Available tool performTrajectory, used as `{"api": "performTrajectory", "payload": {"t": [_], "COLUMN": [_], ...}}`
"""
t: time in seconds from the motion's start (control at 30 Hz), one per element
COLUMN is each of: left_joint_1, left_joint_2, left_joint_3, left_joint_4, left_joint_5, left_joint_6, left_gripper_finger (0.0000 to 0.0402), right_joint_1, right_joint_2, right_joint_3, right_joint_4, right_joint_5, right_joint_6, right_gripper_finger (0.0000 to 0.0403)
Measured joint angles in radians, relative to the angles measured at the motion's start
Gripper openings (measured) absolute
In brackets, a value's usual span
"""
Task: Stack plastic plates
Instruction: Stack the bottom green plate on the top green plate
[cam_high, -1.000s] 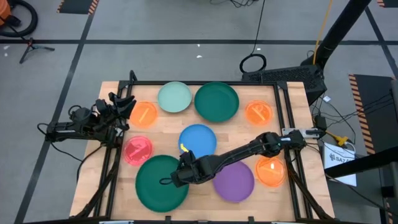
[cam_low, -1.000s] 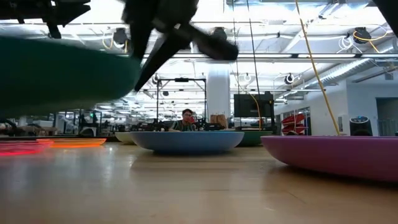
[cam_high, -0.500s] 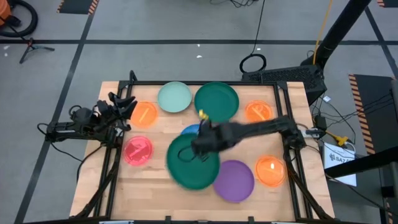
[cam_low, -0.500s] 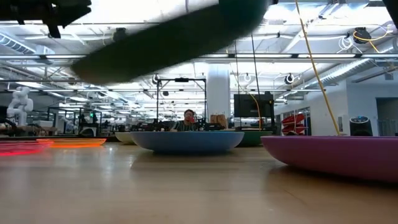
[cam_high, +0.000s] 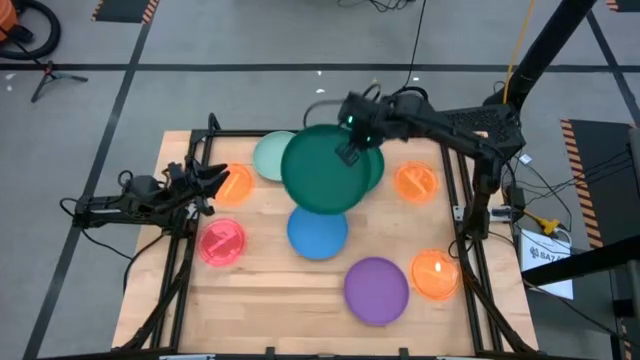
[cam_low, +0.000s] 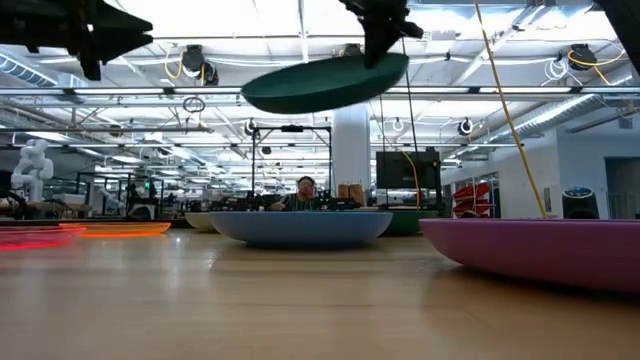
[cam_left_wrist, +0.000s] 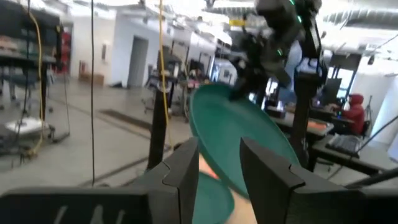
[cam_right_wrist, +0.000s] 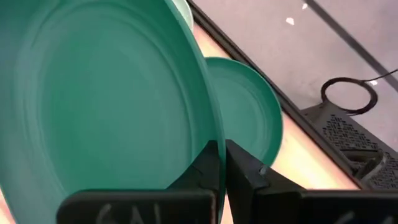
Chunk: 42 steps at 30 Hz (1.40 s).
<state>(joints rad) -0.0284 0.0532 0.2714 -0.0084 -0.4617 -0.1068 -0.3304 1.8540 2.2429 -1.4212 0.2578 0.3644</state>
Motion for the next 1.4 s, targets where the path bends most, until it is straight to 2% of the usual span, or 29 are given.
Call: {"api": "performTrajectory", "payload": {"t": [0.17,0.3,0.37,0.5,0.67,0.8,1.0,1.4], "left_joint_1": [0.000,0.000,0.000,0.000,0.000,0.000,0.000,0.000], "left_joint_2": [0.000,0.000,0.000,0.000,0.000,0.000,0.000,0.000], "left_joint_3": [0.000,0.000,0.000,0.000,0.000,0.000,0.000,0.000], "left_joint_4": [-0.012,-0.004,-0.004,-0.001,0.033,0.041,0.072,-0.068], "left_joint_5": [0.021,0.021,0.021,0.021,0.021,0.021,0.020,0.018], "left_joint_6": [-0.062,-0.076,-0.087,-0.103,-0.096,-0.085,-0.081,-0.184], "left_gripper_finger": [0.0122,0.0122,0.0122,0.0122,0.0122,0.0122,0.0122,0.0122], "right_joint_1": [-0.116,-0.195,-0.238,-0.320,-0.429,-0.519,-0.605,-0.638], "right_joint_2": [0.002,0.002,0.002,-0.005,-0.064,-0.120,-0.147,-0.144], "right_joint_3": [-0.053,-0.151,-0.221,-0.374,-0.614,-0.785,-0.943,-0.989], "right_joint_4": [0.068,0.127,0.169,0.308,0.545,0.663,0.795,0.889], "right_joint_5": [-0.094,-0.139,-0.211,-0.287,-0.459,-0.553,-0.572,-0.542], "right_joint_6": [-0.098,-0.159,-0.185,-0.234,-0.252,-0.245,-0.166,-0.140], "right_gripper_finger": [0.0002,0.0002,0.0002,0.0002,0.0002,0.0002,0.0002,0.0006]}}
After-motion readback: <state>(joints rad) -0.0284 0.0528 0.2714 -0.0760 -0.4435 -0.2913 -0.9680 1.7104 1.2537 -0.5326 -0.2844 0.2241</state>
